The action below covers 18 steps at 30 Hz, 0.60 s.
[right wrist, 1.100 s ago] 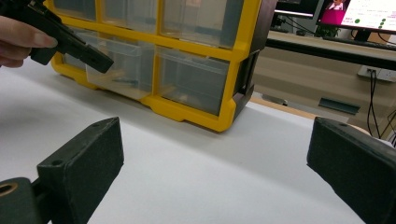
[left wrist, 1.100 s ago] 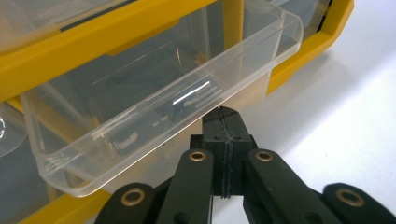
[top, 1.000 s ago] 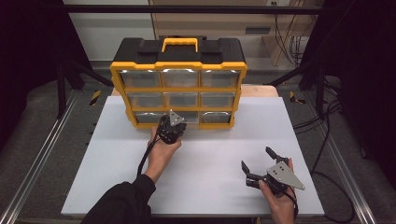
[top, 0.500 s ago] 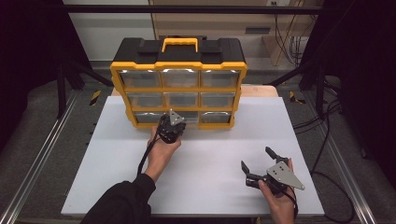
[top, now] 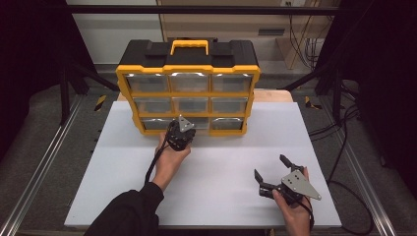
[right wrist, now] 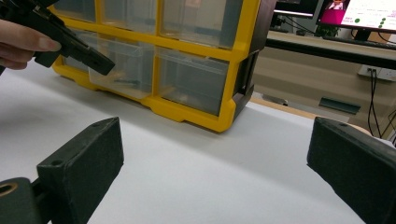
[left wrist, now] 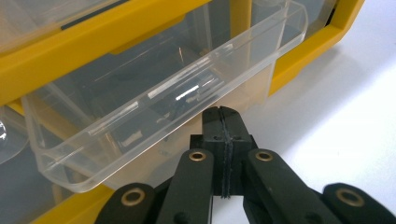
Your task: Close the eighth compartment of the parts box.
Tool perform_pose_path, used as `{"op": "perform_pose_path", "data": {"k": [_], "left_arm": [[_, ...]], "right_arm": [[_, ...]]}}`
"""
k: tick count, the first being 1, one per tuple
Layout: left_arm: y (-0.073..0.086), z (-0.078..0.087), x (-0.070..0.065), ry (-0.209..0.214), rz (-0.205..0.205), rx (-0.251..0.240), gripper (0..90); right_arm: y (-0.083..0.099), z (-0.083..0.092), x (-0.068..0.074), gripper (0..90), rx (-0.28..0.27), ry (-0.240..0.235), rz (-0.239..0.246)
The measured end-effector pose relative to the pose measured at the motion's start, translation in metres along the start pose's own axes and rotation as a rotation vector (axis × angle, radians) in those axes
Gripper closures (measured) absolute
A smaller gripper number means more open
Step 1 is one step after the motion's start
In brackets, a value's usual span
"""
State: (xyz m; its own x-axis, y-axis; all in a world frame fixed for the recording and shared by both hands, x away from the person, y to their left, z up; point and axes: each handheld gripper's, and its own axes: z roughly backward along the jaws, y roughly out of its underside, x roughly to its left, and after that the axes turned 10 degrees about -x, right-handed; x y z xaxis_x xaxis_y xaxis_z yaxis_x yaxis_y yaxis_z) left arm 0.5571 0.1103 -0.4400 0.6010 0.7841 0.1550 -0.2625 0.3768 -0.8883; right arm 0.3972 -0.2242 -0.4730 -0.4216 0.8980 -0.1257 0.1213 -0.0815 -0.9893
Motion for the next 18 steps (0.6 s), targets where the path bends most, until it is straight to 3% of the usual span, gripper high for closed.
{"op": "perform_pose_path", "data": {"k": [18], "left_arm": [[-0.0004,-0.0027,0.0019,-0.007,0.005,-0.001,89.7]], "right_arm": [[0.0,0.0002,-0.0003,3.9,-0.001,0.002,0.001]]}}
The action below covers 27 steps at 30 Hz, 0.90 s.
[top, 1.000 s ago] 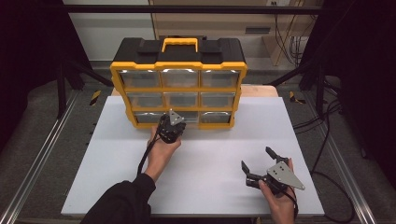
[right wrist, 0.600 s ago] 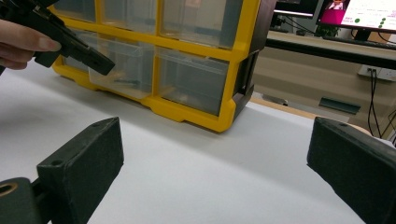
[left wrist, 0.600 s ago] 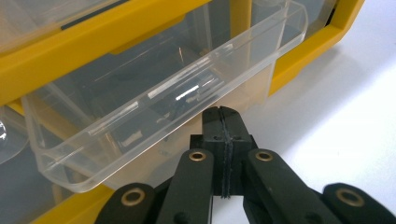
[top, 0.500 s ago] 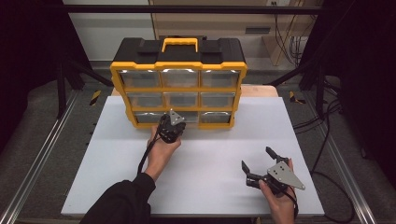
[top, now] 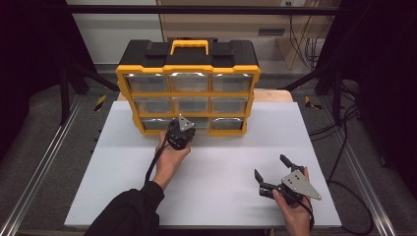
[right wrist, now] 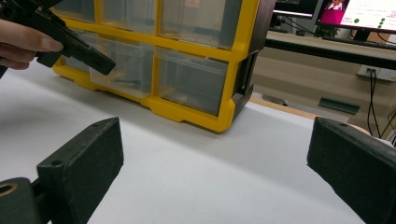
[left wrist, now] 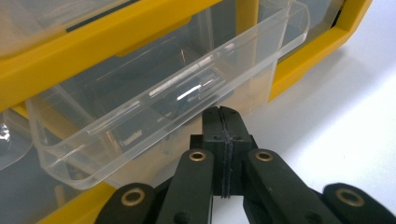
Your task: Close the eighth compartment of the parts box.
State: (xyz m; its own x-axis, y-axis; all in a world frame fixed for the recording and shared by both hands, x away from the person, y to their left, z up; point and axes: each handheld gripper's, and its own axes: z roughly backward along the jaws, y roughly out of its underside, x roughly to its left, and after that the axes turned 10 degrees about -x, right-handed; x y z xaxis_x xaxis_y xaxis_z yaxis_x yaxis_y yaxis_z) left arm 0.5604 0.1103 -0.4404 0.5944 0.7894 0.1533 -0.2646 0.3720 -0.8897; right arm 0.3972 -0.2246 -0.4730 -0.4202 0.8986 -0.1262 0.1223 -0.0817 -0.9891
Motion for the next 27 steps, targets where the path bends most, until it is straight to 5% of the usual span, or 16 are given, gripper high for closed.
{"op": "perform_pose_path", "data": {"k": [27], "left_arm": [[0.0006,-0.0037,0.0012,-0.014,0.003,-0.004,89.7]], "right_arm": [[-0.0001,0.0003,-0.0005,3.9,0.001,0.001,-0.002]]}}
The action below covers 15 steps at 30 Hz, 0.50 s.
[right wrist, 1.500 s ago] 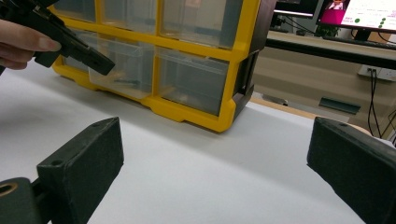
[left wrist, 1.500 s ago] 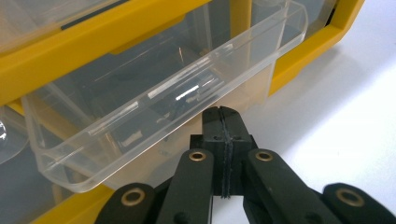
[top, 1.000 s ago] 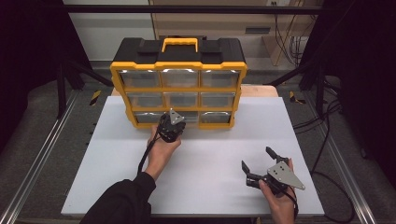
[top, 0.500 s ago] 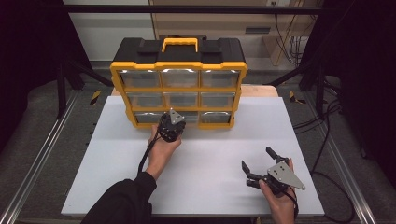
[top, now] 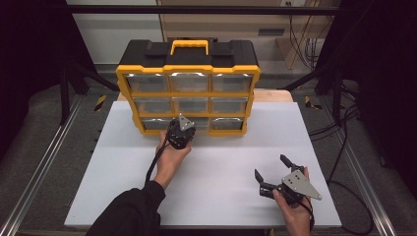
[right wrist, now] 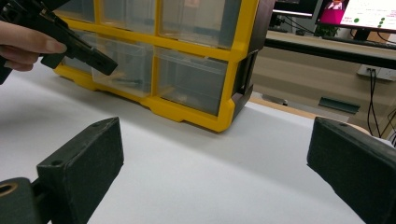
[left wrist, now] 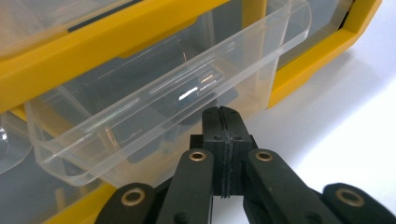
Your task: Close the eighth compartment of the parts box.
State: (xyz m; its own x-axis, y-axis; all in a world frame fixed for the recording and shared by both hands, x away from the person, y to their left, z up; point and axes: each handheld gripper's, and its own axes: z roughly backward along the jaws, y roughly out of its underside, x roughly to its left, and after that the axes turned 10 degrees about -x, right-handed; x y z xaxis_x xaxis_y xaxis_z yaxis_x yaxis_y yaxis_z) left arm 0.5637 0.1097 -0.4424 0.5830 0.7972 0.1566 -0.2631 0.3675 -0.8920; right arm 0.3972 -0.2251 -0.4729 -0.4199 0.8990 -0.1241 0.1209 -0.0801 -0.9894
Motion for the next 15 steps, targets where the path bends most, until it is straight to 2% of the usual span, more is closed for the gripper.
{"op": "perform_pose_path", "data": {"k": [15], "left_arm": [[-0.0012,-0.003,0.0024,-0.012,-0.003,-0.003,89.7]], "right_arm": [[0.0002,0.0,-0.0002,3.9,0.001,-0.001,-0.002]]}}
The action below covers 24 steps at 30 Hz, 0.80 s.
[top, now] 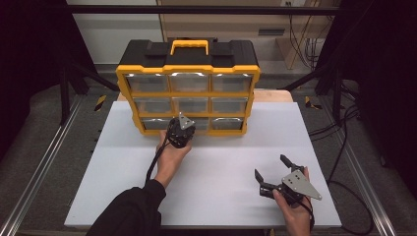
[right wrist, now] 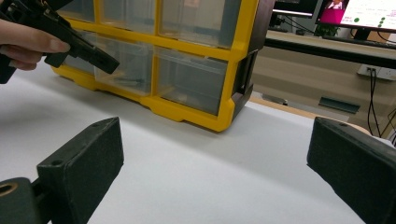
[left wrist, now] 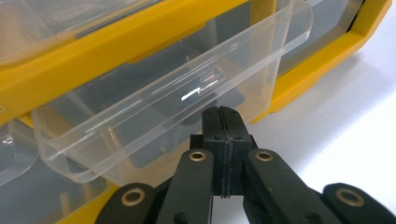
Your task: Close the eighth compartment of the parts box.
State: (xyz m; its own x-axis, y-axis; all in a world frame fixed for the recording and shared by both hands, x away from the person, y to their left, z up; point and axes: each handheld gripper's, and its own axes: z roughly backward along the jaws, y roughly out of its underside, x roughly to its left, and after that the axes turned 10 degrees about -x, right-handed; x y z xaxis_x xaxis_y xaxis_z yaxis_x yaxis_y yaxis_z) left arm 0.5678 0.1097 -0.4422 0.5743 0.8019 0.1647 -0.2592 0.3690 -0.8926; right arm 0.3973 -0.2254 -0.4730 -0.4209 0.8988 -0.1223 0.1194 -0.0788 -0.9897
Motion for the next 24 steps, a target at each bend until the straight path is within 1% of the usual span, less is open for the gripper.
{"op": "perform_pose_path", "data": {"k": [24], "left_arm": [[0.0001,-0.0022,0.0054,-0.021,0.006,-0.004,89.7]], "right_arm": [[-0.0001,0.0002,-0.0004,3.9,-0.003,0.003,0.001]]}}
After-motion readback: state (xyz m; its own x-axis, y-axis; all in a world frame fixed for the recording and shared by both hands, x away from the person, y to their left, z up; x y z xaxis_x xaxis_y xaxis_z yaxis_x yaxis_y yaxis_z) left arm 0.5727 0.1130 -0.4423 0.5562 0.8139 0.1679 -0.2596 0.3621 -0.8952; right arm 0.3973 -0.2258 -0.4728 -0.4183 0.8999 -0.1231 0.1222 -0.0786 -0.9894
